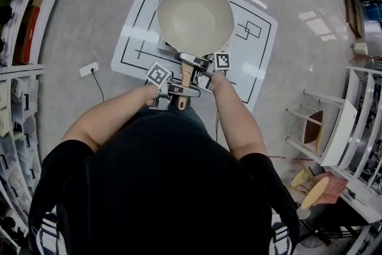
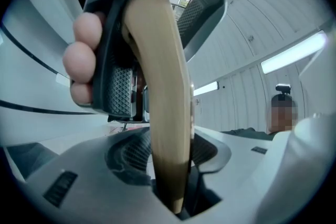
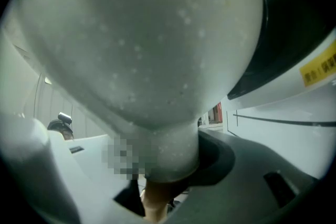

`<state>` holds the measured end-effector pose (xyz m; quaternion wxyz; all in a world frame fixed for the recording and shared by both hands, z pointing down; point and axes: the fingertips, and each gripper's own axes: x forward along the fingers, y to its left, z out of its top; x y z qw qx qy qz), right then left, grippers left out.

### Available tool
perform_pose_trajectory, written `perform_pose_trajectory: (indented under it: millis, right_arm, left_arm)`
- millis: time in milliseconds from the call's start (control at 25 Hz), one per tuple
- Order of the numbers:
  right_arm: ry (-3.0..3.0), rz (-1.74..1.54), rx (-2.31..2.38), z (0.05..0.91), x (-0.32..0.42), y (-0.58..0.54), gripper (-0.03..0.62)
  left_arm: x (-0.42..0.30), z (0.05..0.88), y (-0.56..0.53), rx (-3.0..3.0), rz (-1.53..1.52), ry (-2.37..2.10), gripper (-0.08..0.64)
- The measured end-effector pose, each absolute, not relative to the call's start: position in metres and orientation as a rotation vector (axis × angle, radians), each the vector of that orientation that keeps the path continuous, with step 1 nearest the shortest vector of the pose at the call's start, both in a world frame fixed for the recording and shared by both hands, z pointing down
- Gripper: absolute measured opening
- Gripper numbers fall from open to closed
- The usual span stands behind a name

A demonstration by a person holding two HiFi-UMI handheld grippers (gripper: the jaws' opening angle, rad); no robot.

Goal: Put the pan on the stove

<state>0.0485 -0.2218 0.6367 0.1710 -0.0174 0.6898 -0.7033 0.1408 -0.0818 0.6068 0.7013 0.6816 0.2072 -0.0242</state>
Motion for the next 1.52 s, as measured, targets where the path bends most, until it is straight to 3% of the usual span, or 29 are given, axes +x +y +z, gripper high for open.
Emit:
perform_pose_trajectory:
  millis: [1520]
  right_arm:
    - [2.092,-1.960,-0.151,0.641,0.072,-0.204,0.282]
  left_arm:
    - [0.125,0.612,-0.099,1.586,-0.038,0.384,0.299]
